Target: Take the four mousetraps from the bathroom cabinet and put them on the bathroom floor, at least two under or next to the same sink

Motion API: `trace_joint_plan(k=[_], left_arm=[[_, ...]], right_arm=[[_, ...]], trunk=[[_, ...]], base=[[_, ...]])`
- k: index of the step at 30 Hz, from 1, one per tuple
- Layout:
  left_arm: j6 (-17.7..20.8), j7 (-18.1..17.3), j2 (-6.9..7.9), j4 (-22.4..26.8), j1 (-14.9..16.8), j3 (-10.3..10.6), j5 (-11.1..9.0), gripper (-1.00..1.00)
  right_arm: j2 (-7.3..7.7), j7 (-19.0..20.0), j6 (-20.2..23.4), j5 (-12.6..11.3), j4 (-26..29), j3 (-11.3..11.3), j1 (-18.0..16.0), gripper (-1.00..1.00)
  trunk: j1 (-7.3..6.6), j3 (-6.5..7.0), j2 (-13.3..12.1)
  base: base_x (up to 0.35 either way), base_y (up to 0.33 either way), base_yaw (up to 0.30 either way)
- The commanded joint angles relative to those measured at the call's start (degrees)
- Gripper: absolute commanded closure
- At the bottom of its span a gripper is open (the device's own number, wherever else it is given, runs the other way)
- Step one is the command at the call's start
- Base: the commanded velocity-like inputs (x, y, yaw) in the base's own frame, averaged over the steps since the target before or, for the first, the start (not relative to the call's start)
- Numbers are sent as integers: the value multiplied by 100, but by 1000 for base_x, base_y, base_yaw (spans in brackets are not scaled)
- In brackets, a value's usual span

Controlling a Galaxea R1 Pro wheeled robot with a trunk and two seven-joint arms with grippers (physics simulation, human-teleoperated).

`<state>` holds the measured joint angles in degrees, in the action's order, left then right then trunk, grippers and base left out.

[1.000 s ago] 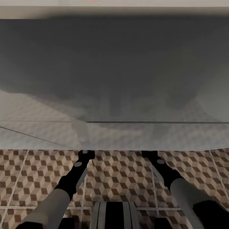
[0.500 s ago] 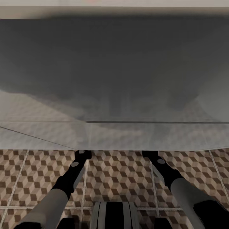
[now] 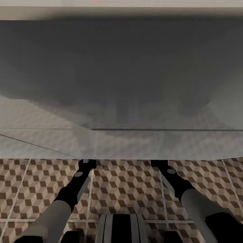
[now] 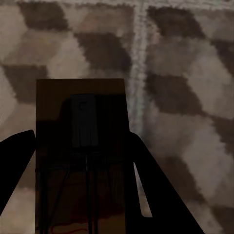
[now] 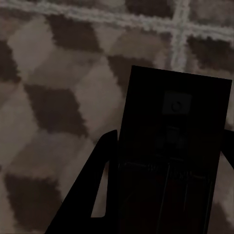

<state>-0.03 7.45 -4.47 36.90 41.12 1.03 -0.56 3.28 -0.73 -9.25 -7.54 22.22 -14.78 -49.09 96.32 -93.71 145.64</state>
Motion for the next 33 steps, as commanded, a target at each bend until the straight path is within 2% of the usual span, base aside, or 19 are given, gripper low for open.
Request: trace_joint_plan(k=[1, 9, 12, 16, 24, 33], left_arm=[[-2, 28, 0, 1, 1, 11, -6, 100], [-6, 28, -10, 1, 1, 17, -6, 100], [-6, 28, -4, 1, 1, 17, -6, 100], [-6, 28, -2, 1, 1, 16, -6, 100], [-6, 29, -9, 1, 1, 11, -6, 100], [-6, 34, -10, 1, 1, 16, -6, 100]], right_arm=[[6, 4, -24, -74, -5, -43, -4, 100], [13, 144, -16, -90, -47, -47, -4, 100], [21, 385, -16, -96, -81, -44, -3, 100], [121, 646, -22, -107, -120, -39, -2, 100], [190, 727, -40, -108, -130, -24, -3, 100], [217, 732, -42, -84, -128, 253, -4, 100]], trunk=[[-1, -3, 1], [-1, -3, 1], [-1, -3, 1], [-1, -3, 1], [-1, -3, 1], [-1, -3, 1]], base=[[0, 0, 0], [0, 0, 0], [0, 0, 0], [0, 0, 0], [0, 0, 0], [0, 0, 0]])
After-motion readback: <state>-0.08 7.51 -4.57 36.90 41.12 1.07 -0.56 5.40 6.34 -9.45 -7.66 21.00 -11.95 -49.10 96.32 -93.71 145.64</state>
